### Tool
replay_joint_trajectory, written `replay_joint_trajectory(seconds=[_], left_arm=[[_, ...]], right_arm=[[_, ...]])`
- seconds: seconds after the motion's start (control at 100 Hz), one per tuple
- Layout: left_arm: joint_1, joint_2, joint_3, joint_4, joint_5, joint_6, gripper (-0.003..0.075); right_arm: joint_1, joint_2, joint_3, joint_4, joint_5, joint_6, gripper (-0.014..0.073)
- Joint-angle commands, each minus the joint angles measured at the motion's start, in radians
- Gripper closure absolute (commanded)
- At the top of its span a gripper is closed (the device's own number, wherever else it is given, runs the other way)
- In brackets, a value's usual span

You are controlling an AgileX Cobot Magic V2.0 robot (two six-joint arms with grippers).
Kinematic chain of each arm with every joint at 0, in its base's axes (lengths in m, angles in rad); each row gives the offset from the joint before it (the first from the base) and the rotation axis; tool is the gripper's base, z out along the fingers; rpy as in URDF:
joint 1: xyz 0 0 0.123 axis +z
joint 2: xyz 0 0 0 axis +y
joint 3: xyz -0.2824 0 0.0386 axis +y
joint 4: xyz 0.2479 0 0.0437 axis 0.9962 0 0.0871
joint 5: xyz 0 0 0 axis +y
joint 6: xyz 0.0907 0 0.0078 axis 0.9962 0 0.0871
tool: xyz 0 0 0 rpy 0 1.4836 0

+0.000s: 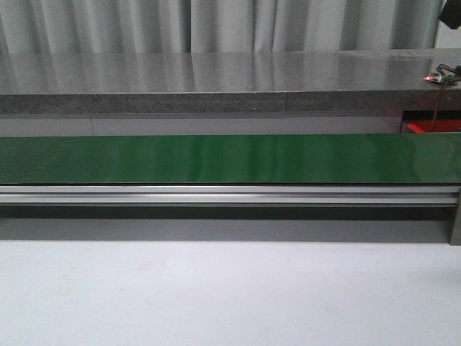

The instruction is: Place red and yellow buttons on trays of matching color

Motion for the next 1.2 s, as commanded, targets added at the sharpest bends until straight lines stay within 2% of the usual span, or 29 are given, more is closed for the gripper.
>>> replay_joint_trajectory(seconds=[0.0,0.13,0.25,0.35,0.54,0.73,0.78,0.85,0.97,1.04,1.11,1.19], left_arm=[[-0.009,0.005,-0.030,-0.031,-0.068,0.000,0.0740],[-0.005,0.015,-0.045,-0.015,-0.068,-0.030,0.0740],[0.026,0.051,-0.087,0.105,-0.067,-0.132,0.0740],[0.064,0.098,-0.134,0.160,-0.042,-0.165,0.0740],[0.169,0.225,-0.214,0.162,-0.010,-0.191,0.0739],[0.288,0.363,-0.236,0.157,-0.037,-0.187,0.0729],[0.315,0.399,-0.236,0.157,-0.041,-0.184,0.0692],[0.350,0.454,-0.244,0.157,-0.039,-0.184,0.0592],[0.393,0.547,-0.264,0.157,-0.039,-0.184,0.0342],[0.408,0.597,-0.288,0.156,-0.037,-0.184,0.0223],[0.415,0.649,-0.315,0.156,-0.038,-0.184,0.0169],[0.421,0.712,-0.352,0.156,-0.027,-0.191,0.0167]], right_arm=[[0.002,-0.039,-0.033,0.008,-0.026,-0.012,0.0563],[0.002,-0.039,-0.033,0.008,-0.026,-0.012,0.0563],[0.002,-0.039,-0.033,0.008,-0.026,-0.012,0.0563],[0.002,-0.039,-0.033,0.008,-0.026,-0.012,0.0563],[0.002,-0.039,-0.033,0.008,-0.026,-0.012,0.0563],[0.002,-0.039,-0.033,0.008,-0.026,-0.012,0.0563],[0.002,-0.039,-0.033,0.008,-0.026,-0.012,0.0563],[0.002,-0.039,-0.033,0.008,-0.026,-0.012,0.0563],[0.002,-0.039,-0.033,0.008,-0.026,-0.012,0.0563],[0.002,-0.039,-0.033,0.008,-0.026,-0.012,0.0563],[0.002,-0.039,-0.033,0.008,-0.026,-0.012,0.0563],[0.002,-0.039,-0.033,0.008,-0.026,-0.012,0.0563]])
